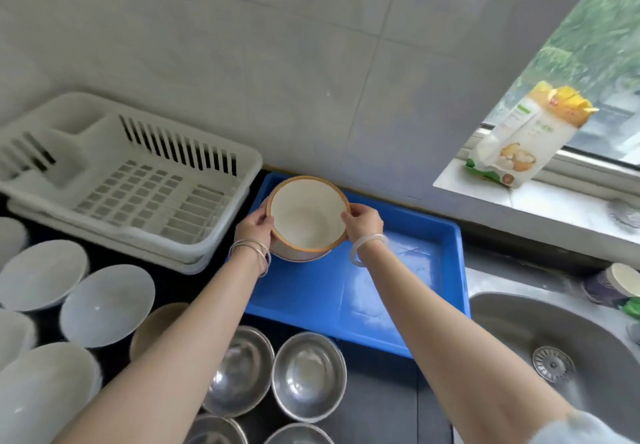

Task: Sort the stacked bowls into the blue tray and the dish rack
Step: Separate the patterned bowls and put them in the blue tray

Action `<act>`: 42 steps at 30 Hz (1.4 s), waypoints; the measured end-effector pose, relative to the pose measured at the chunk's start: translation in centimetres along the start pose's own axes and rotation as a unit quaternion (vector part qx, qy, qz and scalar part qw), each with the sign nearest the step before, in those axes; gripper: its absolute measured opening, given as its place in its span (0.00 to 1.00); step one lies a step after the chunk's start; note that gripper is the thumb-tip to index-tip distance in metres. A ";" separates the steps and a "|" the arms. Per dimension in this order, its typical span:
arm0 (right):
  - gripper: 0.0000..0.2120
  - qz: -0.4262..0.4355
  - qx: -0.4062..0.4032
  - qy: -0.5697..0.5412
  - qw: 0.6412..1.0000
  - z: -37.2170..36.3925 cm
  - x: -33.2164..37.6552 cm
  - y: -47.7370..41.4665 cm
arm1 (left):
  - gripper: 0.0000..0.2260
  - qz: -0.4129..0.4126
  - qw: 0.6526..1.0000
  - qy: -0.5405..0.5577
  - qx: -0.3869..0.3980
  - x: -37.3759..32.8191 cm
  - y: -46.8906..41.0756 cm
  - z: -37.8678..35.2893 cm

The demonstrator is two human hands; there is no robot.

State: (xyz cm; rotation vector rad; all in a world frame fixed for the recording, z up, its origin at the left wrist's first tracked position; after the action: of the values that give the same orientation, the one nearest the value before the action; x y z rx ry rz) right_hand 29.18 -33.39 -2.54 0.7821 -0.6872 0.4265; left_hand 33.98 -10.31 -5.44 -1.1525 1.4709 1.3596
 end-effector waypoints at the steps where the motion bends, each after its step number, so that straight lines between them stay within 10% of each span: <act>1: 0.13 -0.006 0.001 0.003 1.000 -0.5 -0.1 -0.5 | 0.16 0.000 1.000 -0.003 -0.002 0.3 -0.6 -0.1; 42: 0.13 -0.019 0.100 -0.082 0.991 0.0 -3.7 2.5 | 0.18 0.063 0.997 -0.038 0.030 2.8 7.3 1.4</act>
State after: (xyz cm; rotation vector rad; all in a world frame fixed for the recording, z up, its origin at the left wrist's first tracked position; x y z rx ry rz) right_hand 25.10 -32.09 -3.89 1.0262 -0.7896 0.4040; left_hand 26.12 -9.15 -6.41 -0.9732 1.5399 1.4193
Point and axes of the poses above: each hand's wrist, its own y-axis away from the middle knuckle, its own z-axis out of the back of the hand, x = y × z, the point moved 10 cm from there along -y, towards the middle knuckle, and after that the axes turned 14 degrees about -z, right-handed, at the moved point
